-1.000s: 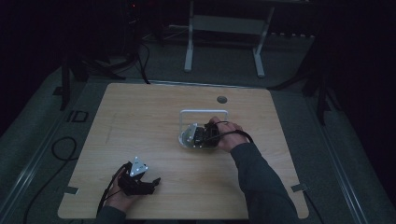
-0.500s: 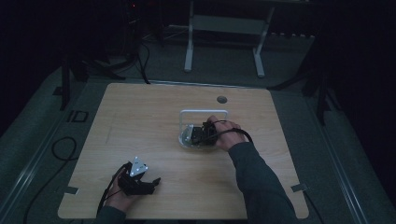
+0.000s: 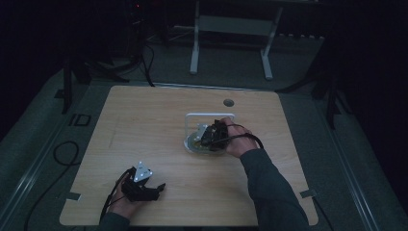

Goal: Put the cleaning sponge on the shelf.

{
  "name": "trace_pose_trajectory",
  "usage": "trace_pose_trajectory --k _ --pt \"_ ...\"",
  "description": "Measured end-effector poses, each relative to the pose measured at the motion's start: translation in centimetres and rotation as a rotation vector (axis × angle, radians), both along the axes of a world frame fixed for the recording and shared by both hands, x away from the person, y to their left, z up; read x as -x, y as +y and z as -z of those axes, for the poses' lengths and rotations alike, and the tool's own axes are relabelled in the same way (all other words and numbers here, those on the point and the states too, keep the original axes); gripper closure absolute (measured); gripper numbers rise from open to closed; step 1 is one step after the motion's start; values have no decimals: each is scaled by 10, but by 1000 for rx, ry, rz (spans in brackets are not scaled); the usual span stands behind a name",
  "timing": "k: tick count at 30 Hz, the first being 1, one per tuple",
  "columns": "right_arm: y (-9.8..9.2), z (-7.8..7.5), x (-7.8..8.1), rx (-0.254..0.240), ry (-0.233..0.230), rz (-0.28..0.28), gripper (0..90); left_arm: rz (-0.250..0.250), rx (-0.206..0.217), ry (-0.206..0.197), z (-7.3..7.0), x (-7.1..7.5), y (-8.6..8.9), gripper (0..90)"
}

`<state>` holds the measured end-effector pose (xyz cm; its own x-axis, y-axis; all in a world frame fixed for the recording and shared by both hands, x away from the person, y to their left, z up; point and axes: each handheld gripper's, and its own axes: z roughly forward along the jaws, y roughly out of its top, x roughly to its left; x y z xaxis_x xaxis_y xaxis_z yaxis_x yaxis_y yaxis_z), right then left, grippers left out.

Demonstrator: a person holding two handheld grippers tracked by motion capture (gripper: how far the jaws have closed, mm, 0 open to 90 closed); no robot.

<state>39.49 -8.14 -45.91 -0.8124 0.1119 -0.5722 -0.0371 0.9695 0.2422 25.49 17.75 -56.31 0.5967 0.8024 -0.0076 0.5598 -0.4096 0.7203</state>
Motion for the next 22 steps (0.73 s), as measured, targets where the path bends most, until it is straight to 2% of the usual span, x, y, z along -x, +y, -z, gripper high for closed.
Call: trace_pose_trajectory --k 3,8,14,22 --pt "-3 -4 4 -31 15 23 428 1 -1 1 0 0 0 196" --pt "-10 -7 11 -121 55 61 419 1 -1 0 0 0 0 196" --pt "-19 -7 18 -216 106 143 415 2 -2 -1 0 0 0 196" --pt "-36 -9 27 -405 192 254 404 1 -2 -1 0 0 0 196"
